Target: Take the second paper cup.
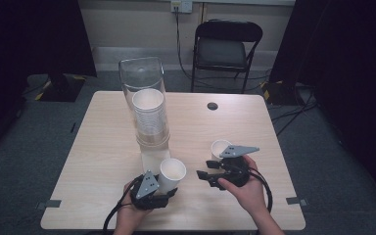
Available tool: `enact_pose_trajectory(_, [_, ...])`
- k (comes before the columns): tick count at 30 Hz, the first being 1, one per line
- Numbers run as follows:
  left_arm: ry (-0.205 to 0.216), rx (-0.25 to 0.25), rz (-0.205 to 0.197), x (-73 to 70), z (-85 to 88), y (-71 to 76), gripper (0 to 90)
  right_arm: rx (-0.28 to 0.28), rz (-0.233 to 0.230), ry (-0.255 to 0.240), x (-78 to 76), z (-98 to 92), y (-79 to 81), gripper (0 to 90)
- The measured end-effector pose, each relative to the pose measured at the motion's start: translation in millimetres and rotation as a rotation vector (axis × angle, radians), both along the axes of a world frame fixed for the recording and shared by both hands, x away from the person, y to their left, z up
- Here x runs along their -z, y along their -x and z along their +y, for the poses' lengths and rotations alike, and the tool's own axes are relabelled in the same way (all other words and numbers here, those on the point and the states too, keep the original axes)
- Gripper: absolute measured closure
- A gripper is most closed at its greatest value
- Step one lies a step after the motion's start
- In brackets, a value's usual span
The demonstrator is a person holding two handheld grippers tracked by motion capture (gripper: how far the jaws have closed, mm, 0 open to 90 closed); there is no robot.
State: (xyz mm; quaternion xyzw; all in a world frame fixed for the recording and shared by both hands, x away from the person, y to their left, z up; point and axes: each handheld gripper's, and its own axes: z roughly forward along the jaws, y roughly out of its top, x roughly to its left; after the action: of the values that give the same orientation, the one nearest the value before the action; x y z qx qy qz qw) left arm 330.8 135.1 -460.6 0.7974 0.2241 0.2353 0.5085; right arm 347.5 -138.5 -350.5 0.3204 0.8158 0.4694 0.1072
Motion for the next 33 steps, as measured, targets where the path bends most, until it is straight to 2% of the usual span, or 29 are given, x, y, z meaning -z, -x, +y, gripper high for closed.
enact_pose_trajectory(3, [-0.015, 0.018, -0.01, 0.1, -3.1, 0.4, 35.9, -0.023, 0.025, -0.011, -3.2, 15.7, -3.4, 45.6])
enact_pose_trajectory(4, [-0.034, 0.029, -0.026, -0.5, -6.2, 1.3, 35.9, -0.032, 0.037, -0.021, -3.7, 20.0, -4.8, 46.2])
enact_pose_trajectory(5, [-0.034, 0.029, -0.026, -0.5, -6.2, 1.3, 35.9, -0.032, 0.037, -0.021, -3.7, 20.0, -4.8, 46.2])
enact_pose_trajectory(6, [-0.016, 0.046, -0.027, -0.8, -8.2, 1.5, 35.9, -0.042, 0.069, -0.023, -3.9, 28.7, -8.4, 47.3])
enact_pose_trajectory(9, [-0.02, 0.055, -0.034, -3.2, -11.8, 2.9, 35.8, -0.046, 0.079, -0.012, -2.9, 34.7, -10.2, 52.5])
enact_pose_trajectory(10, [-0.001, 0.064, -0.039, -3.3, -13.4, 2.9, 35.8, -0.048, 0.089, -0.001, -2.1, 37.6, -11.0, 55.9])
enact_pose_trajectory(12, [-0.013, 0.062, -0.038, -3.7, -14.2, 3.0, 35.8, -0.039, 0.106, 0.024, -0.3, 41.9, -12.9, 68.3])
enact_pose_trajectory(13, [0.0, 0.065, -0.041, -2.6, -15.0, 3.0, 35.7, -0.035, 0.113, 0.028, 0.4, 42.8, -14.1, 71.5])
enact_pose_trajectory(14, [-0.01, 0.06, -0.042, -2.8, -14.8, 3.5, 35.6, -0.023, 0.127, 0.028, 0.8, 43.1, -15.5, 79.5])
enact_pose_trajectory(19, [-0.011, 0.046, -0.084, -2.6, -14.3, 3.9, 34.9, 0.006, 0.19, -0.009, 0.4, 39.5, -22.7, 85.9])
enact_pose_trajectory(20, [-0.009, 0.049, -0.086, -2.9, -13.8, 3.3, 34.4, 0.009, 0.22, -0.04, 0.4, 37.1, -25.6, 86.1])
enact_pose_trajectory(21, [0.005, 0.044, -0.076, -2.4, -13.7, 2.1, 32.4, 0.014, 0.228, -0.051, 0.2, 36.1, -26.7, 86.0])
enact_pose_trajectory(23, [-0.023, 0.028, -0.07, -1.6, -11.8, 0.2, 20.7, 0.042, 0.25, -0.093, -0.4, 29.8, -32.8, 86.1])
enact_pose_trajectory(25, [-0.021, 0.037, -0.06, 0.3, -8.5, -0.8, 17.6, 0.06, 0.279, -0.109, -0.5, 25.0, -38.4, 86.0])
enact_pose_trajectory(29, [0.005, 0.041, 0.016, 2.0, 1.1, -4.3, 13.4, 0.122, 0.285, -0.062, 3.0, 18.4, -45.8, 85.8])
enact_pose_trajectory(30, [-0.006, 0.037, 0.027, 1.5, 3.9, -5.2, 11.6, 0.134, 0.286, -0.05, 4.1, 17.4, -46.8, 85.6])
enact_pose_trajectory(31, [-0.003, 0.038, 0.038, 1.4, 6.9, -6.0, 9.9, 0.163, 0.238, 0.034, 6.2, 19.5, -46.9, 84.6])
enact_pose_trajectory(32, [0.001, 0.036, 0.055, 1.4, 9.5, -7.0, 9.9, 0.163, 0.238, 0.034, 6.2, 19.5, -46.9, 84.6])
enact_pose_trajectory(33, [-0.006, 0.029, 0.061, 0.8, 12.4, -7.5, 9.5, 0.173, 0.231, 0.072, 7.8, 21.2, -46.7, 83.3])
